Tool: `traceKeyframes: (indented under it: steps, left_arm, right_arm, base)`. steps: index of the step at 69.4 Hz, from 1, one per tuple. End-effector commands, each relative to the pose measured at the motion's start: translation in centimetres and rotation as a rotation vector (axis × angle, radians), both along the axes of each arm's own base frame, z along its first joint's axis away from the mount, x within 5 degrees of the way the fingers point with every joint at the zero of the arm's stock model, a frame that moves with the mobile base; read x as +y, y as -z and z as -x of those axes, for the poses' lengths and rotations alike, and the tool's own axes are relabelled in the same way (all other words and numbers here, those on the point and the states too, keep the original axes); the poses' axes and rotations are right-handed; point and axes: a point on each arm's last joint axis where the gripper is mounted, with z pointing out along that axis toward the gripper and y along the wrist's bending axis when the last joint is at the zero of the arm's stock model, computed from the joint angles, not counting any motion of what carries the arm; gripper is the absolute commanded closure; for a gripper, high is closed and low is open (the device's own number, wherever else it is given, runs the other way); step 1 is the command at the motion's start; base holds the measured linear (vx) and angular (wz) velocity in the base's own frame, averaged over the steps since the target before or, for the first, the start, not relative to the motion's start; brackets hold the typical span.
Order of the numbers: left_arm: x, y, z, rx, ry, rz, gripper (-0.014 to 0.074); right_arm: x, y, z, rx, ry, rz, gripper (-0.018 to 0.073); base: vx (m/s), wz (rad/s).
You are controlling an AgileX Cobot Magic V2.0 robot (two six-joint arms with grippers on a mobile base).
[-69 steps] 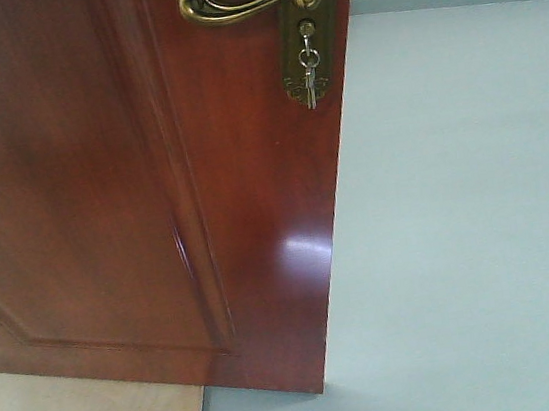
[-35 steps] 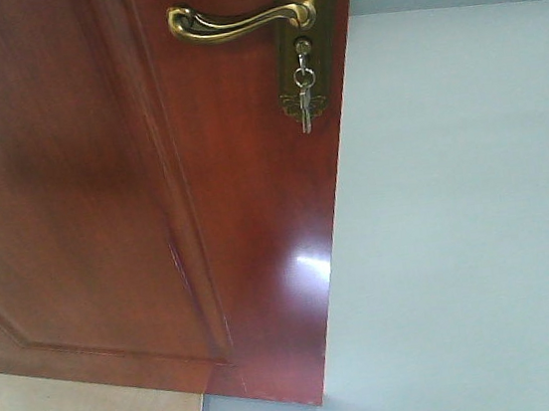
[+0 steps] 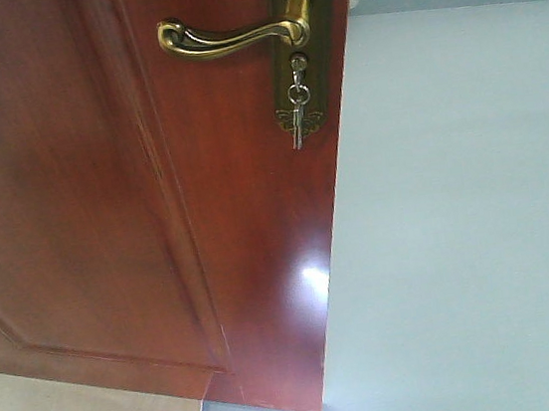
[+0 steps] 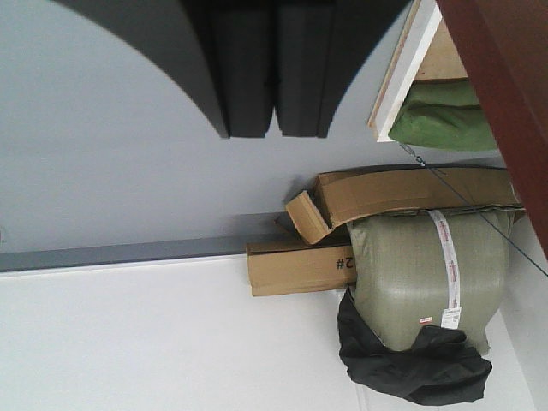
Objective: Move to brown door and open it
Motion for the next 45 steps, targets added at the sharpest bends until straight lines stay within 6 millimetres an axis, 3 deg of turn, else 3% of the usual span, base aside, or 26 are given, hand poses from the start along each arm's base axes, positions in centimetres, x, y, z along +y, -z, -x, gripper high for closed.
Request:
traceKeyframes:
  steps: [1,45]
  left_arm:
    - [0.02,0.04,0.2,-0.064,0.003,0.017,0.0586]
    - [0.02,0.03,0.2,-0.066,0.003,0.016,0.0586]
  right_arm:
    - [-0.09,-0.69,-0.03,-0.085,0.008,0.015,0.0559]
    - [-0.09,-0.69,-0.03,-0.085,0.008,0.015,0.0559]
  base:
    - [0.0,0.0]
    - [0.0,0.0]
